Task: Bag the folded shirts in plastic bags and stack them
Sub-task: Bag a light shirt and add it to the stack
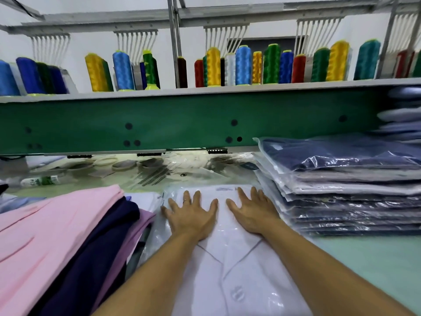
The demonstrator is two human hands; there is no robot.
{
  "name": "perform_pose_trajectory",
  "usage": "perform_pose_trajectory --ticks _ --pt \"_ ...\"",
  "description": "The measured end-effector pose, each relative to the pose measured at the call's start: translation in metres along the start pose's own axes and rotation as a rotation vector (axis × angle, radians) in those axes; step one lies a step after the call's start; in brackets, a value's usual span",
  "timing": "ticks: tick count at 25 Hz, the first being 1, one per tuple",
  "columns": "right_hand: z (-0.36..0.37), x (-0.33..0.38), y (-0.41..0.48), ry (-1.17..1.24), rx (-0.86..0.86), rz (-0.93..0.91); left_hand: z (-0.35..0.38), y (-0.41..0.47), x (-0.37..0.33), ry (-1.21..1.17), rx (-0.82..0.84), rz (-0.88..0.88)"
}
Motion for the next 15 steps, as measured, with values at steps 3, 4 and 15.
perform_pose_trajectory --ticks 3,4,15 --pt "-0.001 -0.006 -0.011 0.068 0.017 0.044 -0.002 -0.009 0.013 -0.024 0.007 -0.035" --pt "-0.003 -0.005 -0.016 0.068 0.009 0.059 -0.004 -0.012 0.015 -0.009 0.026 -0.045" --pt "-0.051 0.067 -0.084 -0.097 -0.145 -0.061 -0.045 -0.091 -0.011 0.032 0.117 0.088"
Point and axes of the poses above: each hand's wrist, its own y-axis towards the middle knuckle, its own z-axis out of the palm, x = y × z, the point moved 9 cm from there along y, towards the middle knuckle, and after that the axes turned 10 degrees about -z, right-handed, at the moved point
